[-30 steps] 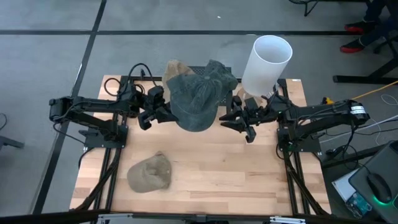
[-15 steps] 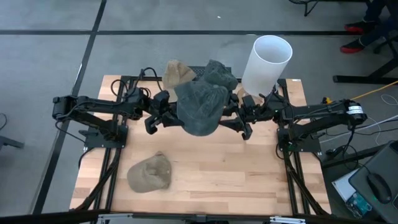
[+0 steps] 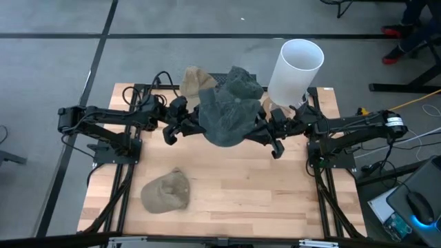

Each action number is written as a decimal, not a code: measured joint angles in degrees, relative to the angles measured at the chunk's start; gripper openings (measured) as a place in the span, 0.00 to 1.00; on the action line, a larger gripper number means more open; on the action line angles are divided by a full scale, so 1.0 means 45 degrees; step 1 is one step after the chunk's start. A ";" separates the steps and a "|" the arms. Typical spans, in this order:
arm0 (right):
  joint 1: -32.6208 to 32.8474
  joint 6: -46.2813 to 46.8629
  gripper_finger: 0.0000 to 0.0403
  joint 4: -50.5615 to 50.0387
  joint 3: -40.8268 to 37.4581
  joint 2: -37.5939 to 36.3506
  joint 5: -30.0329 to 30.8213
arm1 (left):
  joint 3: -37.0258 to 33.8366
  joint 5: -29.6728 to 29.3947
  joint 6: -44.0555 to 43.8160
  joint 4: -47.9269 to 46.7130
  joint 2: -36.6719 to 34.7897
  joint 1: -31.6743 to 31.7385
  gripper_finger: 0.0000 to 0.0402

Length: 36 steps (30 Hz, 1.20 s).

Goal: Pick & Place hat
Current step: Stack the dark green cap on top of the other dark green cap on the shelf

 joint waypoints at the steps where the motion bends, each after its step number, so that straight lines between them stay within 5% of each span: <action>1: -0.0009 -0.0005 0.05 0.0005 0.0000 0.0006 0.0007 | 0.0000 -0.0063 0.0047 0.0030 -0.0014 0.0000 0.09; 13: -0.0023 0.0417 0.04 -0.0557 -0.0004 0.0053 0.0388 | 0.0000 0.0631 0.0136 -0.0162 -0.0201 0.0714 0.25; 24: -0.0018 0.0620 0.04 -0.1317 -0.0004 -0.0051 0.0391 | 0.0000 0.0690 0.0962 -0.0697 -0.1125 0.2111 0.26; 31: -0.0011 0.0652 0.04 -0.3634 -0.0022 -0.1380 0.1446 | 0.0000 0.0585 0.2010 -0.3668 -0.1767 0.2329 0.25; 36: -0.0237 0.1154 0.04 -0.5684 -0.0033 -0.3440 0.4824 | 0.0009 0.0603 0.2396 -0.4483 -0.1865 0.2224 0.25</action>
